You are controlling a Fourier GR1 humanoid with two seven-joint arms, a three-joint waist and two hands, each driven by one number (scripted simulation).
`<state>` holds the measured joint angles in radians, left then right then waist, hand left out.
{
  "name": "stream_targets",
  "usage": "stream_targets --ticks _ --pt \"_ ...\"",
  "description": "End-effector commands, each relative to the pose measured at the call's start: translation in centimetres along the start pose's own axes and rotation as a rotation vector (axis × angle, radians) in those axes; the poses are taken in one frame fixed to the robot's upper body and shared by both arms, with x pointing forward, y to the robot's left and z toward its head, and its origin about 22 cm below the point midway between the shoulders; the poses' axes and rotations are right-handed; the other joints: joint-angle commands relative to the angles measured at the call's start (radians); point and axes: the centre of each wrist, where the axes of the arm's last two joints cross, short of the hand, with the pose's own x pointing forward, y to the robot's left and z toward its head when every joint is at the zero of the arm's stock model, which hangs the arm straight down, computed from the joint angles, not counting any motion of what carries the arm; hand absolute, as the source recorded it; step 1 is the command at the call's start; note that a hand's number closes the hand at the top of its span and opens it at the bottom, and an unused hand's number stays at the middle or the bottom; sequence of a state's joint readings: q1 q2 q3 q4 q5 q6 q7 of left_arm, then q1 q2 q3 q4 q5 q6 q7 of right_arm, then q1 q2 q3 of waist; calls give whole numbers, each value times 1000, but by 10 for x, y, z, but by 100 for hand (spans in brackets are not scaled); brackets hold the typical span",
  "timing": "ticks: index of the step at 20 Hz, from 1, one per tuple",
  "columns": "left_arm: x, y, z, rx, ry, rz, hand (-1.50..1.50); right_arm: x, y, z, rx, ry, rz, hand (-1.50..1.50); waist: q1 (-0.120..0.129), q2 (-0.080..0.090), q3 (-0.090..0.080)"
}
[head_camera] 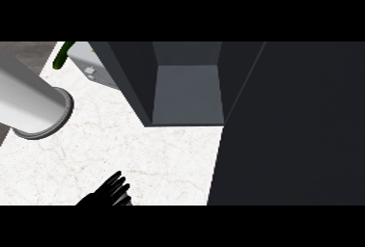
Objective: Pick up the bottled water, place it into the cabinet and close the cabinet
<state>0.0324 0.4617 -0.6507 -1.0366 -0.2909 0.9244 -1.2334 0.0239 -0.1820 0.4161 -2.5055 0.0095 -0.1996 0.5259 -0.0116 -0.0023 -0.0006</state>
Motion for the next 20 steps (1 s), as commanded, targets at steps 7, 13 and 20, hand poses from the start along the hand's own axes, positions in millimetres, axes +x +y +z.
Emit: stream_targets --ticks 7,13,20 --pt "-12 -23 -16 -54 -59 113 150 27 -11 21 -9 -57 -3 -150 0 2 0" --pt "-10 -47 -40 -116 -73 106 150 24 -15 23 -46 -59 16 -150 -1 2 0" --pt "12 -58 -69 153 208 430 150 2 -19 16 -41 -60 47 -150 -24 10 -5"
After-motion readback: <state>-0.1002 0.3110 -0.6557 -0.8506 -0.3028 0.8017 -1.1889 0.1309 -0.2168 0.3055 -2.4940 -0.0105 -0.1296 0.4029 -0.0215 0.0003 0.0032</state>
